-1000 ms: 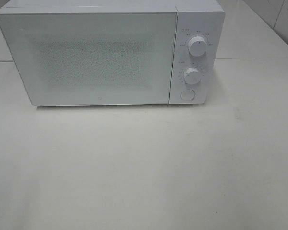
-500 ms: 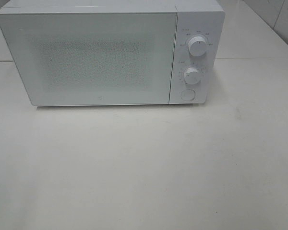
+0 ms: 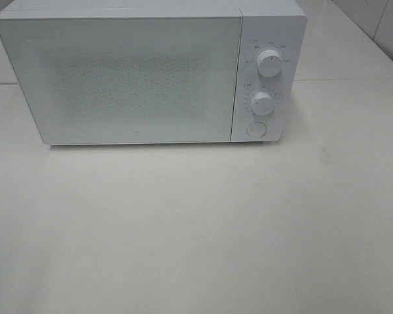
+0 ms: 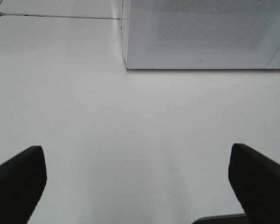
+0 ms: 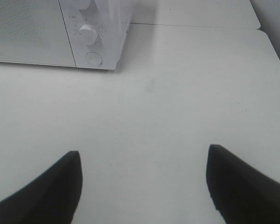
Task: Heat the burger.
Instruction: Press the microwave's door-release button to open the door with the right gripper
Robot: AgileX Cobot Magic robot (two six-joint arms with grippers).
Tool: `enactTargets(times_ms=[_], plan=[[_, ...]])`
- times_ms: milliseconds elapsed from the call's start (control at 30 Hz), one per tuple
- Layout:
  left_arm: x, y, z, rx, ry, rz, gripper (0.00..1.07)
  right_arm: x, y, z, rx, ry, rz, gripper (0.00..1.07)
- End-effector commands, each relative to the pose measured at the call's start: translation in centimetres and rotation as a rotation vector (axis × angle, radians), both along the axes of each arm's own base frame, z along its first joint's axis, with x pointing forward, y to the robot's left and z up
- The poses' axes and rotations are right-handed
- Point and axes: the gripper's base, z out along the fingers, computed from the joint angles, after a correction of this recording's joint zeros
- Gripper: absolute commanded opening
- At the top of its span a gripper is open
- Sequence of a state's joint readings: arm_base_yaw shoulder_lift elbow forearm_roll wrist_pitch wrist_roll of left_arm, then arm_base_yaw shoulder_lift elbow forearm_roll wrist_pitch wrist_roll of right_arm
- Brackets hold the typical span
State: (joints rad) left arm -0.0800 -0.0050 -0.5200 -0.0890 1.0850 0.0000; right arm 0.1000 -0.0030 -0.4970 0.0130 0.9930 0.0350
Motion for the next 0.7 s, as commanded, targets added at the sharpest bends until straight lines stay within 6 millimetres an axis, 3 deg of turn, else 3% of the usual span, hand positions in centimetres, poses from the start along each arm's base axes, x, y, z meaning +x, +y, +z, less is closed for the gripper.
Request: enactTargets(times_ms=[33,300,700], plan=[[-0.2,0.0,0.1,-0.009,-0.028,-0.002,0.98,-0.4,-0.1,0.0,-0.013,-0.03,-0.001,0.72],[-0.2,0.0,0.1,-0.009,-0.028,-0.002,0.98,0.6,0.0,1.5,-0.011,-0.077,-0.001,0.72],[-0.2,0.0,0.1,-0.009,-0.028,-0.002,0.98,7.7,0.7,3.4,0.004,-0.125,-0.004,0.72]])
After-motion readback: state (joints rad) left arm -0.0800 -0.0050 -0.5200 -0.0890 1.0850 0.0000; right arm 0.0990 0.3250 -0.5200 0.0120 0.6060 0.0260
